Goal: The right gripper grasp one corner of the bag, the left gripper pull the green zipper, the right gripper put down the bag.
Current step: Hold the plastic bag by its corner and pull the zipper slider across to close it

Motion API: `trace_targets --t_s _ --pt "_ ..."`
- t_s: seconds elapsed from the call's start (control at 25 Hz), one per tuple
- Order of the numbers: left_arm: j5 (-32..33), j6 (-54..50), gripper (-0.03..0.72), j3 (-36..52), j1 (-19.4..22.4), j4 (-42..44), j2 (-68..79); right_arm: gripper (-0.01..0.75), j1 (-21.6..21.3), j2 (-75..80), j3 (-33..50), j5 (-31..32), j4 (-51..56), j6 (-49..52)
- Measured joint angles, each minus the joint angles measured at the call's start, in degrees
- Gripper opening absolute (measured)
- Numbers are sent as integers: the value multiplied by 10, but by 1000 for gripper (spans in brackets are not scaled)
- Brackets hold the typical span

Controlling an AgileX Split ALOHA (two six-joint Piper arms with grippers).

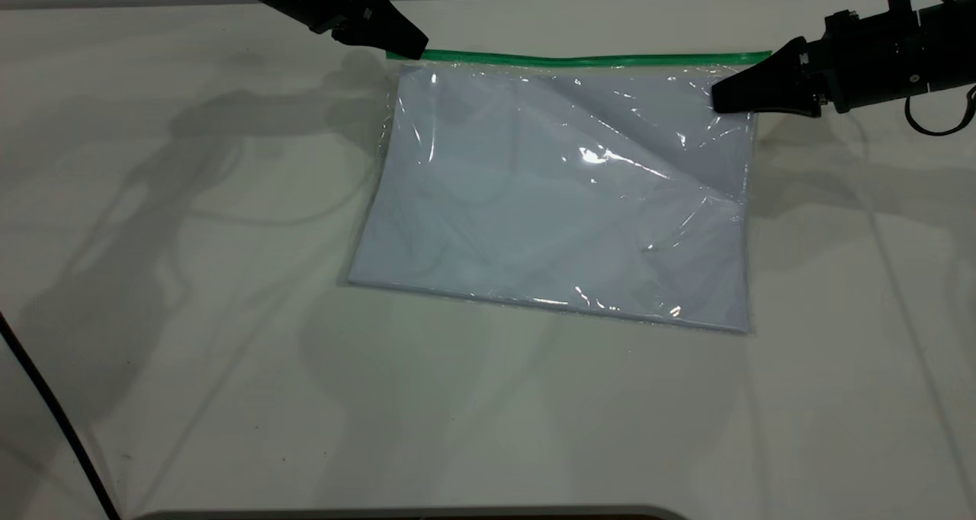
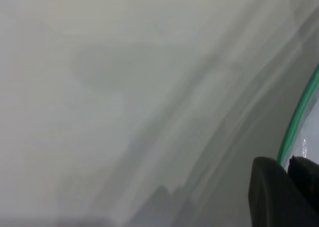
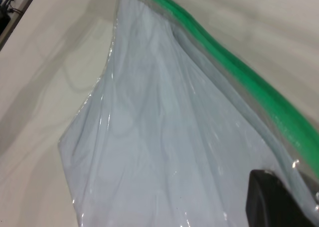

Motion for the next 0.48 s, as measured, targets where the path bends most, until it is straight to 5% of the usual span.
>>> trace_targets --t_s 0.48 --pt "-10 0 106 0 6 4 -4 36 -3 0 0 -15 -12 0"
